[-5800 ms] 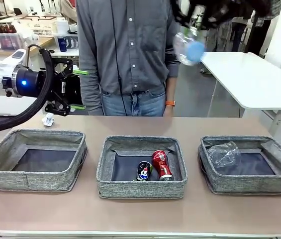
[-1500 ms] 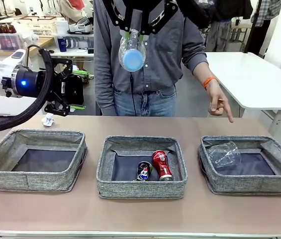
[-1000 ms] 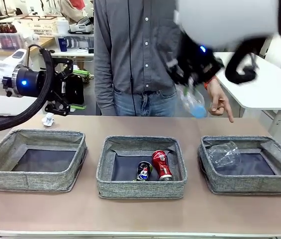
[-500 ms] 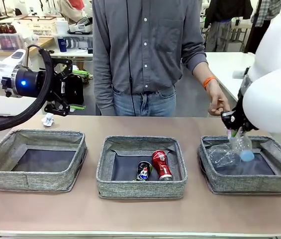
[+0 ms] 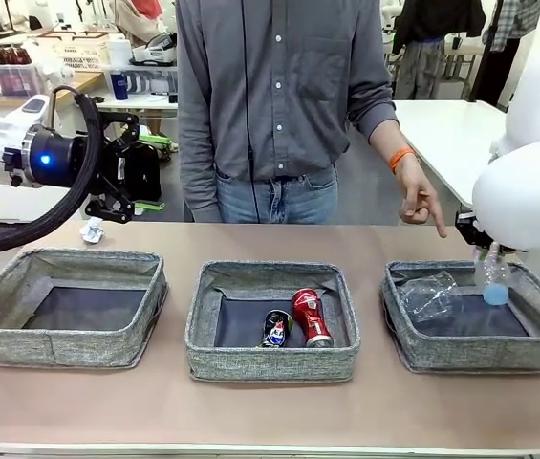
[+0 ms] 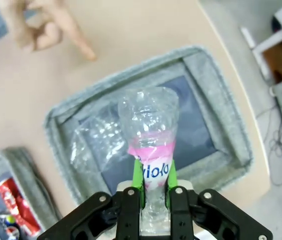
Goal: Sort the waste into the appropriate baskets.
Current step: Place the picked waste into the Fabric basket indicated by the person.
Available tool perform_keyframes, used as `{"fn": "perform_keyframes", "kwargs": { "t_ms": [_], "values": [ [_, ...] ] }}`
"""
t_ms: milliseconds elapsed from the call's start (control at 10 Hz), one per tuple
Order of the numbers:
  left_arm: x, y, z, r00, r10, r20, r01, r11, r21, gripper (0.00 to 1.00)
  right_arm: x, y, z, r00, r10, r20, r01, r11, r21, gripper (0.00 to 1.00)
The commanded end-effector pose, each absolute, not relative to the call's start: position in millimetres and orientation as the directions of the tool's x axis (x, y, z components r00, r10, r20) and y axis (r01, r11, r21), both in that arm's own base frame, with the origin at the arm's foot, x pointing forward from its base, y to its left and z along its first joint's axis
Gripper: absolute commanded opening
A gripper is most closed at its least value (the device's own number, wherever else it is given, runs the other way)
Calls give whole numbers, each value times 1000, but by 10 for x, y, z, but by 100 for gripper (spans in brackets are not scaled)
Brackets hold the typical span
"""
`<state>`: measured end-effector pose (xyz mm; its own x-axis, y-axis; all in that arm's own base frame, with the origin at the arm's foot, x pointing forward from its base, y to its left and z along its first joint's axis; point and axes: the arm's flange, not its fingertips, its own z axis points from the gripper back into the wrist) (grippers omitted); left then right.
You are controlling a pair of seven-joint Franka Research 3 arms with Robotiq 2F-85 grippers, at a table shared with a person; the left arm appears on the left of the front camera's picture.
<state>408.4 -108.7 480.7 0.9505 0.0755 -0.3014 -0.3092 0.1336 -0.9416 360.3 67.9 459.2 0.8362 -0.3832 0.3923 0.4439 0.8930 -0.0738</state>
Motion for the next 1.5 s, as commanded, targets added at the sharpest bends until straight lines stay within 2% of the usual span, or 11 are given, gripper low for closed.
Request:
{"fn": "perform_keyframes", "kwargs": {
  "t_ms": [0,200,300,400,500,900,1100,1200,1400],
  "values": [
    [4065,-1073,4840,948,66,-312,-318,140,-938,100,3353,637,4277,807,-426,409,495,865,-75,19],
    [4065,-1073,4840,948,66,-312,-318,140,-938,100,3331,617,4249,800,-446,402,497,867,-27,19],
    [4065,-1073,4840,948,66,-312,-318,140,-938,100,3325,608,4232,794,-450,410,503,864,-26,68],
    [4065,-1073,4840,948,66,-312,-318,140,-938,100,3320,608,4234,792,-457,404,510,860,-26,77],
    [4065,-1073,4840,948,66,-312,-318,140,-938,100,3321,612,4234,793,-452,408,508,861,-33,100],
    [4065,-1073,4840,948,66,-312,-318,140,-938,100,3336,656,4285,780,-463,421,515,857,-11,100],
    [4065,-1073,4840,948,66,-312,-318,140,-938,100,3311,716,4397,764,-494,415,527,849,42,100],
    [4065,-1073,4840,948,66,-312,-318,140,-938,100,3277,850,4561,790,-473,390,479,873,87,100],
    [4065,-1073,4840,948,66,-312,-318,140,-938,100,3192,1079,4984,900,-389,198,325,900,290,100]
  ]
}}
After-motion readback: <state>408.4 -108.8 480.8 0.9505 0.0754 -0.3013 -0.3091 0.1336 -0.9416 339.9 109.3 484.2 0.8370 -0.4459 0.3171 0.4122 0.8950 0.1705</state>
